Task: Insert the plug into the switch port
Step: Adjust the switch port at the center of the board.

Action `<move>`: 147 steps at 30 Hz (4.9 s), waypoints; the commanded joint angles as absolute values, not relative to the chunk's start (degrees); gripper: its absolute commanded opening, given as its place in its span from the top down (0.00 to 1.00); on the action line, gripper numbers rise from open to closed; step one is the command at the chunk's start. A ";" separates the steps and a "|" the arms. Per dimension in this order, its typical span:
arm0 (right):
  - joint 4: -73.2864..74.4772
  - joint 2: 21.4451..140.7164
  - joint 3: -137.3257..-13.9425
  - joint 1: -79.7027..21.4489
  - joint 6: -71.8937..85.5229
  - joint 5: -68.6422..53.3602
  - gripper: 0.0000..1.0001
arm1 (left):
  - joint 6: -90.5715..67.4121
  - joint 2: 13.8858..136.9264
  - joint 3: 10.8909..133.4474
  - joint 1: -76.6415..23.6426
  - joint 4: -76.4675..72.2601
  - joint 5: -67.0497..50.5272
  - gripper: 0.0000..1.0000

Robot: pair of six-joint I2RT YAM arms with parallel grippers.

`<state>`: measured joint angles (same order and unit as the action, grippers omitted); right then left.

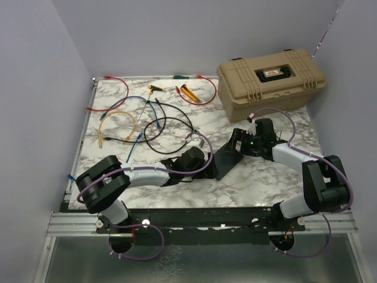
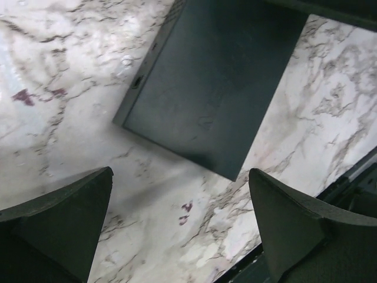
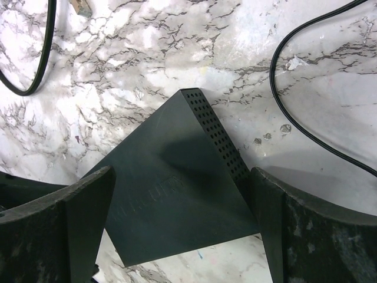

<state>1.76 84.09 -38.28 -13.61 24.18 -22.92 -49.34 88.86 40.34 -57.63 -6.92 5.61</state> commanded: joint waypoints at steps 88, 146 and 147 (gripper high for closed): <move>0.54 85.70 -35.86 -21.84 25.73 -20.74 0.00 | -48.96 95.53 42.36 -50.61 -20.30 4.78 0.01; 18.09 68.05 -38.55 -40.51 33.74 13.50 0.00 | -32.35 80.95 48.48 -37.96 0.75 9.62 0.01; 20.19 67.95 -39.60 -40.47 33.34 15.96 0.00 | -31.09 79.06 49.19 -37.82 2.94 10.23 0.01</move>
